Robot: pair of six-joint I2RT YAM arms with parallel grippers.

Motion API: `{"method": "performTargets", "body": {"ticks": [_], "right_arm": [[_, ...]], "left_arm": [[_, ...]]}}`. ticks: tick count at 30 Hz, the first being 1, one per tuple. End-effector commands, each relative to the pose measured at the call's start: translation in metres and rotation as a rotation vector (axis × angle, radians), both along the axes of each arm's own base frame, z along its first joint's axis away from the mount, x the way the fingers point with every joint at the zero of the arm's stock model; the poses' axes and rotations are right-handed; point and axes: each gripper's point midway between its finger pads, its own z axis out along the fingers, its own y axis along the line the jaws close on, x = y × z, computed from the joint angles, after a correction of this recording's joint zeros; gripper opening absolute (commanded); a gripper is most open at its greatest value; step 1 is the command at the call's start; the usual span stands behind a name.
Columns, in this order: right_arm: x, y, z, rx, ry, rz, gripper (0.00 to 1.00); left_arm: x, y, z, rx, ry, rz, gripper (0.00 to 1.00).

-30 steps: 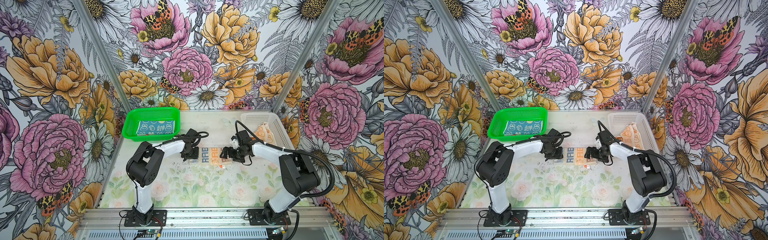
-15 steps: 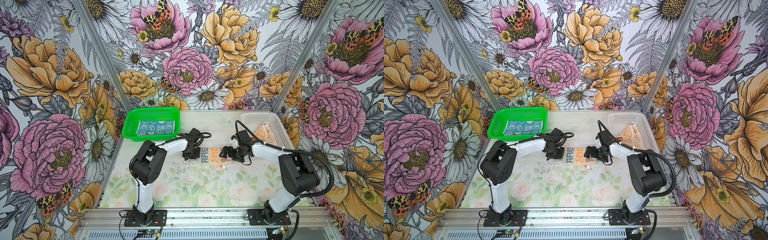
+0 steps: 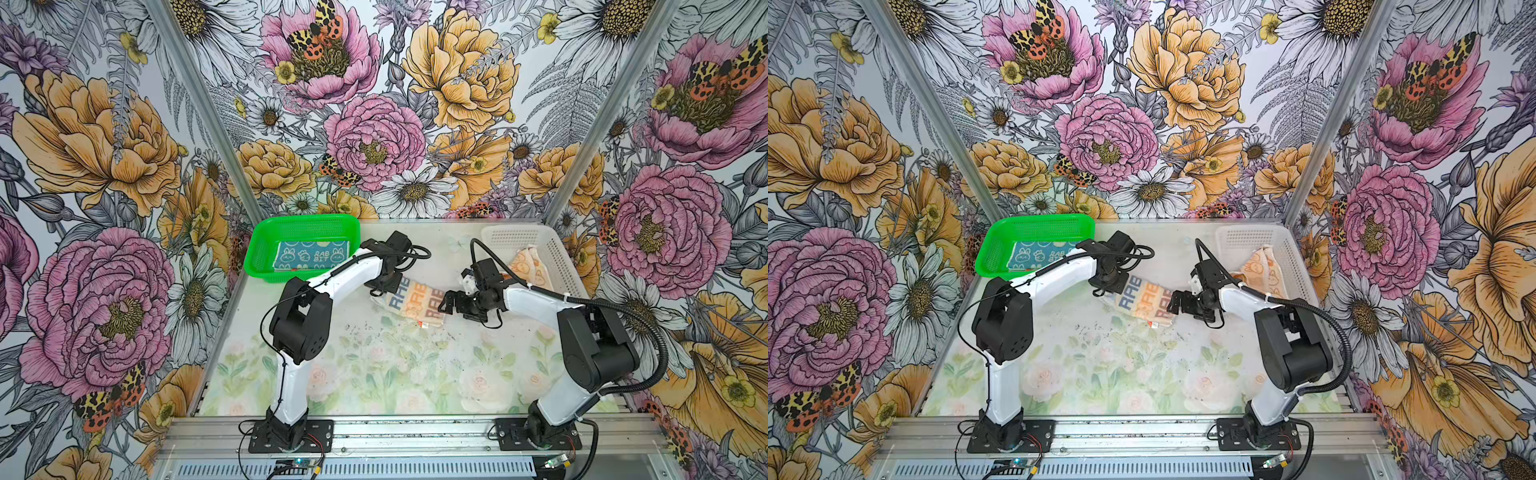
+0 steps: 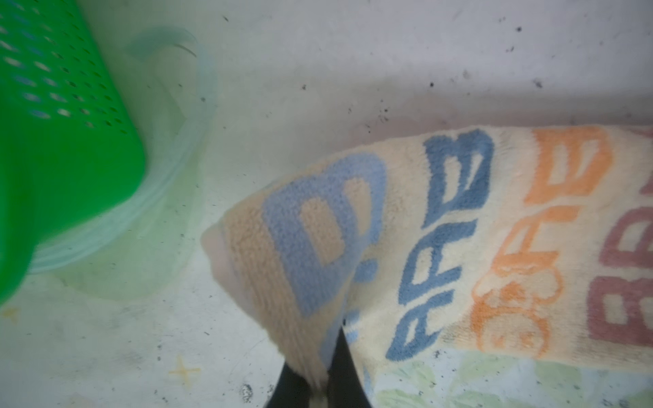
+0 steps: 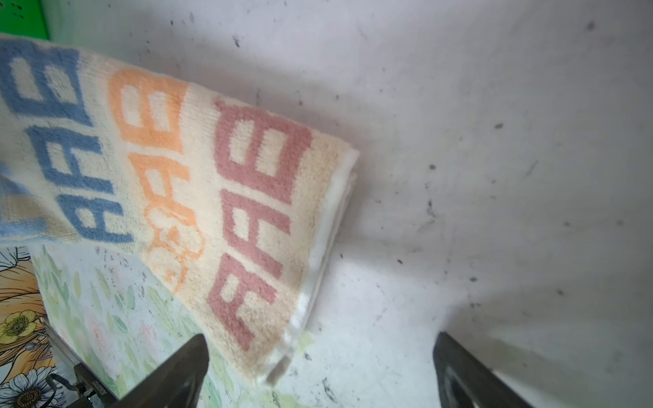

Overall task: Fold and stack the towels
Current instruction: 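Carry the towel into the green basket with the left gripper while the right draws back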

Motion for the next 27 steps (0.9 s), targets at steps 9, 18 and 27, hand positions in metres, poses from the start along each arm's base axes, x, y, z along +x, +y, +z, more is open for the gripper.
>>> {"method": "performTargets", "body": {"ticks": [9,18,27], "right_arm": [[0.053,0.06,0.069,0.094,-0.194,0.093,0.99],[0.074,0.104,0.102,0.15,-0.259,0.145,0.99],[0.082,0.121,0.108,0.17,-0.262,0.163,0.99]], "left_arm": [[0.084,0.076,0.1,0.184,-0.27,0.042,0.0],[0.125,0.126,0.135,0.245,-0.349,0.073,0.0],[0.13,0.197,0.101,0.269,-0.237,0.132,0.0]]}}
